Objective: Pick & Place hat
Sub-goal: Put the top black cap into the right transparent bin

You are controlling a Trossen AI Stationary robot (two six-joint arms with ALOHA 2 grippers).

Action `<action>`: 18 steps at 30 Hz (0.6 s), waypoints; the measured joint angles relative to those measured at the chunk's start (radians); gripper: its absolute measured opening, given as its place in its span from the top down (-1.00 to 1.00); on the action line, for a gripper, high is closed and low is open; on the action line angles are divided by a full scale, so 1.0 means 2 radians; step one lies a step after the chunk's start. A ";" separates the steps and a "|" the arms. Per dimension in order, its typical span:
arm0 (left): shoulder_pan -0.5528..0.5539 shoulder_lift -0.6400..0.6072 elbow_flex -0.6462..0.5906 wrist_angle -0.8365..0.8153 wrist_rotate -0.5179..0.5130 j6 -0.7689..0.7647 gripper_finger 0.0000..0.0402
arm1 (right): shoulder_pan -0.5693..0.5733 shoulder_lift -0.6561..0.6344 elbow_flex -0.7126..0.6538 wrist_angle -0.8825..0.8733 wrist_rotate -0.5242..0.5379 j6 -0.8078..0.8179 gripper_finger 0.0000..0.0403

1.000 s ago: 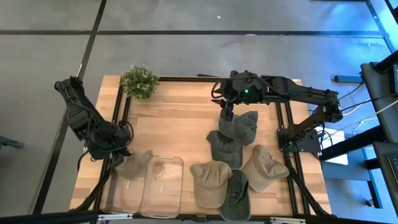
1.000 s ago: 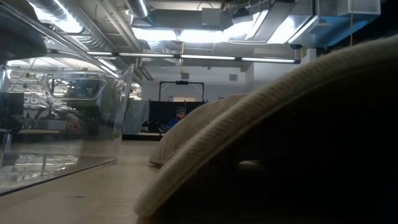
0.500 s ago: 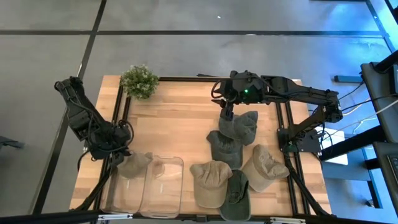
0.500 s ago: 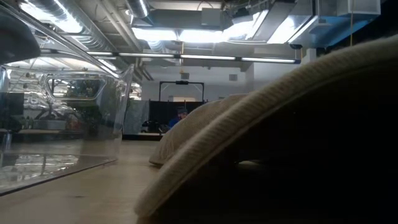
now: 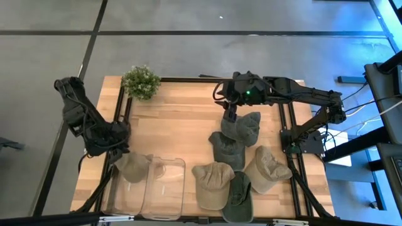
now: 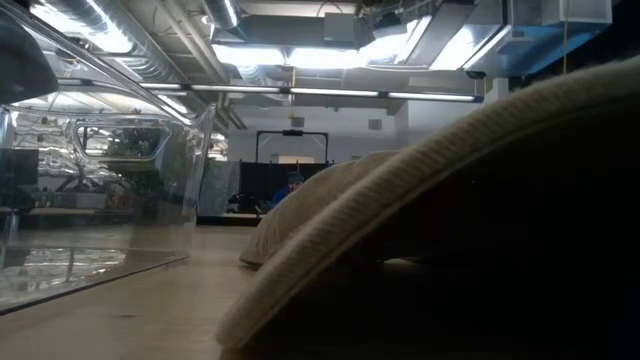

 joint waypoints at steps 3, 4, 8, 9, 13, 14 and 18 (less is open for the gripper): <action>0.000 0.000 0.019 -0.010 -0.017 -0.002 0.40 | 0.000 0.000 0.000 -0.012 0.000 0.001 0.13; 0.000 0.000 0.025 -0.011 -0.030 -0.002 0.40 | 0.000 0.000 0.000 -0.016 0.000 0.006 0.13; 0.000 0.000 0.055 -0.005 -0.122 -0.002 0.40 | -0.005 0.000 0.000 -0.051 -0.001 0.082 0.13; 0.000 0.000 0.061 0.001 -0.156 -0.002 0.40 | -0.008 0.000 0.000 -0.071 -0.002 0.102 0.13; 0.001 0.000 0.066 0.031 -0.280 0.014 0.40 | -0.018 -0.001 -0.006 -0.142 0.004 0.161 0.13; 0.002 0.000 0.066 0.038 -0.290 0.028 0.40 | -0.019 -0.004 -0.015 -0.146 0.005 0.164 0.13; 0.028 0.008 0.066 0.051 -0.300 0.057 0.40 | -0.019 -0.029 -0.083 -0.107 0.000 0.189 0.13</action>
